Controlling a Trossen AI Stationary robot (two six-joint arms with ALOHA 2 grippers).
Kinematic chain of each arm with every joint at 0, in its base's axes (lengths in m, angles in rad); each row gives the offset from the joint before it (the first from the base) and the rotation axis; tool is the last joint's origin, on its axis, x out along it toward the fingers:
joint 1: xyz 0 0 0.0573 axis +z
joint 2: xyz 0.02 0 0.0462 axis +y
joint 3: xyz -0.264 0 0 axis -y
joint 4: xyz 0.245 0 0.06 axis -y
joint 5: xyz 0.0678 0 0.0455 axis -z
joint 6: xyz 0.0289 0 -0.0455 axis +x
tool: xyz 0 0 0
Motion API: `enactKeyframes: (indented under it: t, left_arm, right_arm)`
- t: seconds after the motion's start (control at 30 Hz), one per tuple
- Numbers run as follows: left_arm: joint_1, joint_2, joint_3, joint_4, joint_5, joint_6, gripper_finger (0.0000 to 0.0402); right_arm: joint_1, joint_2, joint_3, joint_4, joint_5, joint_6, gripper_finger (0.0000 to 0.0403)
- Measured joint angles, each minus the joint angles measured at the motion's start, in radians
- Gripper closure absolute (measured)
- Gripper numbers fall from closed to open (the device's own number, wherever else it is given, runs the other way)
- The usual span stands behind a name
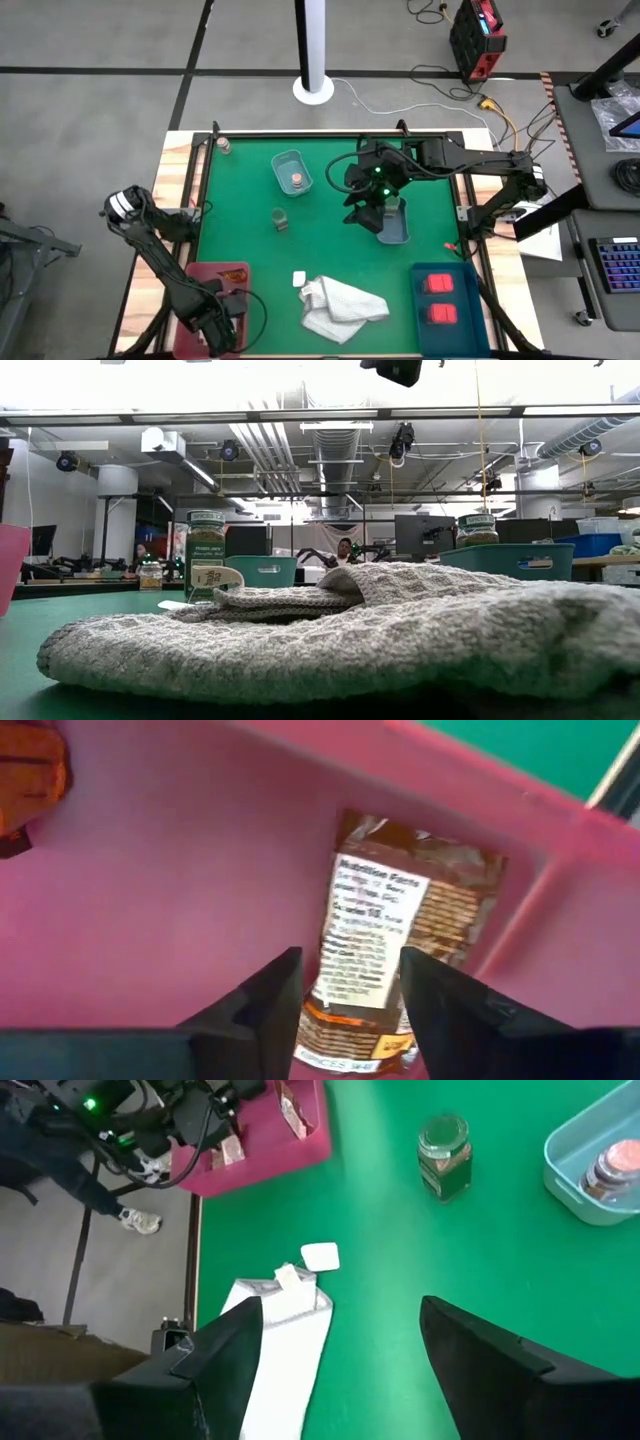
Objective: Sort spices by type
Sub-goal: Put the orange spice pack into the pink bin
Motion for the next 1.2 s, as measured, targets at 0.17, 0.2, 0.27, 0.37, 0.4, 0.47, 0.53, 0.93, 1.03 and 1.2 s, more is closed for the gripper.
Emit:
enactKeyframes:
  t: [0.17,0.2,0.27,0.37,0.4,0.47,0.53,0.93,1.03,1.2]
  left_arm:
    - [-0.035,0.0,-0.015,0.014,-0.005,0.02,0.0245]
    - [-0.045,0.0,-0.017,0.014,-0.016,0.023,0.0245]
    - [-0.064,0.0,-0.018,0.013,-0.047,0.025,0.0246]
    - [-0.086,0.0,-0.021,0.015,-0.073,0.025,0.0247]
    - [-0.09,0.0,-0.025,0.015,-0.072,0.023,0.0247]
    - [-0.091,0.0,-0.035,0.014,-0.072,0.017,0.0247]
    - [-0.091,0.0,-0.047,0.022,-0.072,0.014,0.0247]
    - [-0.091,0.0,-0.116,0.139,-0.066,-0.02,0.0226]
    - [-0.091,0.0,-0.119,0.14,-0.075,-0.014,0.0214]
    - [-0.091,-0.001,-0.129,0.07,-0.061,-0.069,0.021]
  right_arm:
    - [0.0,0.0,0.0,-0.03,0.0,-0.001,0.0141]
    - [0.0,0.0,0.0,-0.031,0.0,-0.001,0.0142]
    - [0.0,0.0,0.0,-0.033,0.0,-0.001,0.0147]
    - [0.0,0.0,0.0,-0.033,0.0,-0.001,0.0153]
    - [0.0,0.0,0.0,-0.033,0.0,-0.001,0.0154]
    - [0.0,0.0,0.0,-0.033,0.0,-0.002,0.0156]
    - [0.0,0.0,-0.001,-0.033,0.0,-0.004,0.0155]
    - [0.0,0.0,-0.001,-0.033,0.001,-0.002,0.0132]
    - [0.0,0.0,-0.001,-0.032,0.001,-0.003,0.0131]
    - [0.0,0.0,-0.001,-0.032,0.001,-0.002,0.0141]
